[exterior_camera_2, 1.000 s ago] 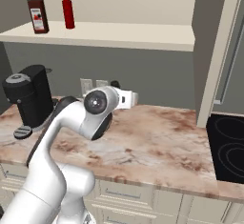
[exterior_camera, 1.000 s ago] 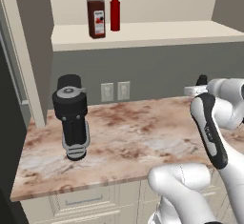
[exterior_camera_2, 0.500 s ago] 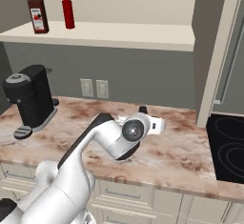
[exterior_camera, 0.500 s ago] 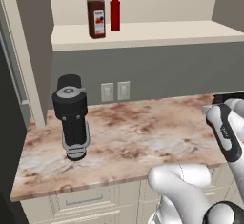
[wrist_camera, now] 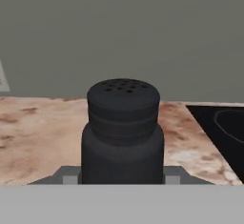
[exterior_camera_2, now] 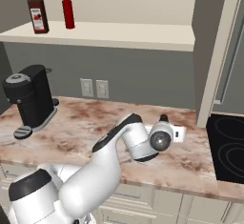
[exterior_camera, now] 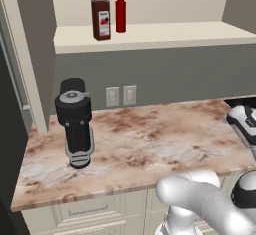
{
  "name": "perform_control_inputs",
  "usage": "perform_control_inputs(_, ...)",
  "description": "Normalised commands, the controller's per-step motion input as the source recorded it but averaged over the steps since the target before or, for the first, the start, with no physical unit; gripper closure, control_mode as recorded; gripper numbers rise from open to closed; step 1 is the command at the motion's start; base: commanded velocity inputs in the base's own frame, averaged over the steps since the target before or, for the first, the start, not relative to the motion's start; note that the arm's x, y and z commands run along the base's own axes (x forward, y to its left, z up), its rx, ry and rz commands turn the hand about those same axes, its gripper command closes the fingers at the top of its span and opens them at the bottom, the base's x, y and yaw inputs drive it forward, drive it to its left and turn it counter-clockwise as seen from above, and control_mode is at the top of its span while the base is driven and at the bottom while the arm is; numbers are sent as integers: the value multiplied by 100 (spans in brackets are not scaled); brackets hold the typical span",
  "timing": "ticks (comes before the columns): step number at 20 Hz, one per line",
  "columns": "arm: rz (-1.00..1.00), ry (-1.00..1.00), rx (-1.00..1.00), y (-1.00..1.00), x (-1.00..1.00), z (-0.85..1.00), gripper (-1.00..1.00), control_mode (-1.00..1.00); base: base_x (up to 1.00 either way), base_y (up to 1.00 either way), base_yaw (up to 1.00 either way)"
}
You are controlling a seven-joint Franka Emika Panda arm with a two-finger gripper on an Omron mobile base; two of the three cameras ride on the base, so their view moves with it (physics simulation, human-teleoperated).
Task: Collect the paprika, ketchup, and shaker from the cabinet and place them next to the stove.
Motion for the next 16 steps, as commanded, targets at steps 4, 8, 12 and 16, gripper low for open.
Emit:
perform_control_inputs(4, 8, 0, 0, -43, 46, -9, 100, -100, 0, 0, 0)
perform_control_inputs(8, 8, 0, 0, -41, 35, -19, 100, -100, 0, 0, 0)
perform_control_inputs(12, 8, 0, 0, -45, 23, -32, 100, -100, 0, 0, 0)
perform_control_inputs(16, 8, 0, 0, -41, 33, -29, 100, -100, 0, 0, 0)
